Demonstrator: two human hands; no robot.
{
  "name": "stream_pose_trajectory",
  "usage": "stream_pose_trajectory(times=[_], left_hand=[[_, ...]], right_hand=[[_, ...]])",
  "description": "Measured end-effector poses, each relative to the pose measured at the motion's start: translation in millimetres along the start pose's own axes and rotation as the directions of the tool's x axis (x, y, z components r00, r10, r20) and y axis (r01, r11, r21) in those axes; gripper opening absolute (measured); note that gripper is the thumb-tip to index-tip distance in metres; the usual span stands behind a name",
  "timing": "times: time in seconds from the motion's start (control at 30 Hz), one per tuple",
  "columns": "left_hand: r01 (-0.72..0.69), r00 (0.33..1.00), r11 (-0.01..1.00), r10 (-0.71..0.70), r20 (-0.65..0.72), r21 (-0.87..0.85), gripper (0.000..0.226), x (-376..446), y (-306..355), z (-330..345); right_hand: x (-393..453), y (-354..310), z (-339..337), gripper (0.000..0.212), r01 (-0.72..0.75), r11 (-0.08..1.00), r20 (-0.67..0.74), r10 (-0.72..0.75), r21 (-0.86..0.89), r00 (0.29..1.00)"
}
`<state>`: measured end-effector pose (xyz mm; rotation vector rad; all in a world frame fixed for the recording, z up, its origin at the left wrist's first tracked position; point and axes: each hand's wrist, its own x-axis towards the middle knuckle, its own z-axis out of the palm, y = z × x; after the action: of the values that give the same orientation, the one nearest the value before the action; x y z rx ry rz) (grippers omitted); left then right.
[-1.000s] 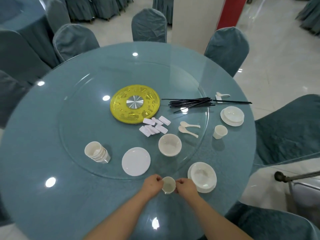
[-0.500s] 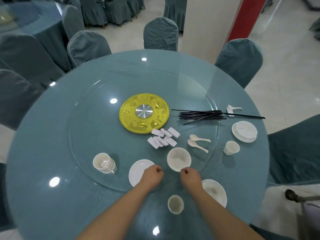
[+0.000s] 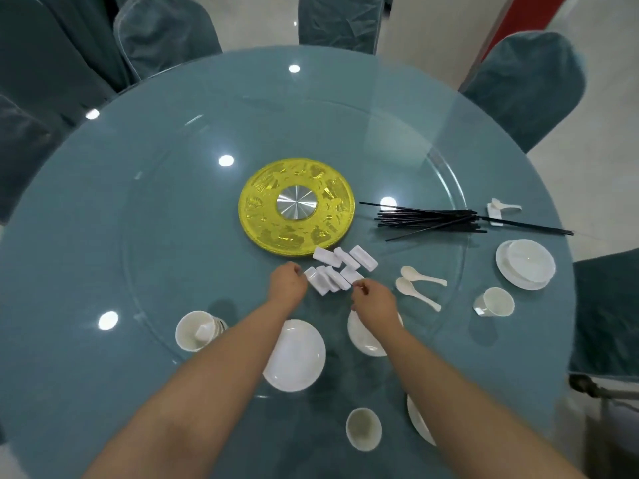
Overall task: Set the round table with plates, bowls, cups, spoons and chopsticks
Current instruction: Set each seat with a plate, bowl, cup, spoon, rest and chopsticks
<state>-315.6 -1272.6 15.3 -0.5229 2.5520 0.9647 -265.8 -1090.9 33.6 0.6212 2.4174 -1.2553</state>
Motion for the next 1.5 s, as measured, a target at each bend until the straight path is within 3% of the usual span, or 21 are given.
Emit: stream_pose_trajectory(times=[0.17, 0.4, 0.73, 1.03, 1.2, 1.33, 1.5], left_hand=[[0.034, 0.999, 0.998, -0.035, 0.014, 0.057, 0.025, 29, -7, 19], [-0.029, 0.999, 0.995, 0.027, 0.017, 0.094, 0.019, 41, -10, 34], [0.120, 0.993, 0.992, -0.121, 0.004, 0.039, 0.022, 7, -24, 1], [-0.108, 0.991, 0.991, 0.113, 0.066, -0.074, 0.011, -62, 14, -18], [-0.168, 0.968, 0.968, 0.198, 0.152, -0.187, 0.011, -95, 47, 2], [-0.151, 0.957, 0.949, 0.211, 0.201, -0.278, 0.010, -116, 78, 23], [-0.104, 0.951, 0.923, 0.201, 0.234, -0.370, 0.008, -134, 115, 62]], right_hand=[[21, 1, 11, 0.022, -0.020, 1.000, -0.003, 0.020, 0.023, 1.000], [30, 2, 15, 0.026, -0.021, 0.999, 0.004, 0.021, 0.026, 1.000], [-4, -18, 18, 0.023, 0.039, 0.999, 0.068, -0.038, -0.018, 0.997], [-56, -23, 7, 0.022, 0.079, 0.996, 0.139, -0.071, -0.049, 0.988], [-69, 0, -24, 0.021, 0.041, 0.999, 0.084, -0.044, 0.036, 0.996], [-76, 23, -59, 0.015, 0.025, 0.985, -0.010, -0.024, 0.170, 1.000], [-75, 58, -102, 0.022, -0.029, 0.939, -0.145, 0.084, 0.344, 0.986]])
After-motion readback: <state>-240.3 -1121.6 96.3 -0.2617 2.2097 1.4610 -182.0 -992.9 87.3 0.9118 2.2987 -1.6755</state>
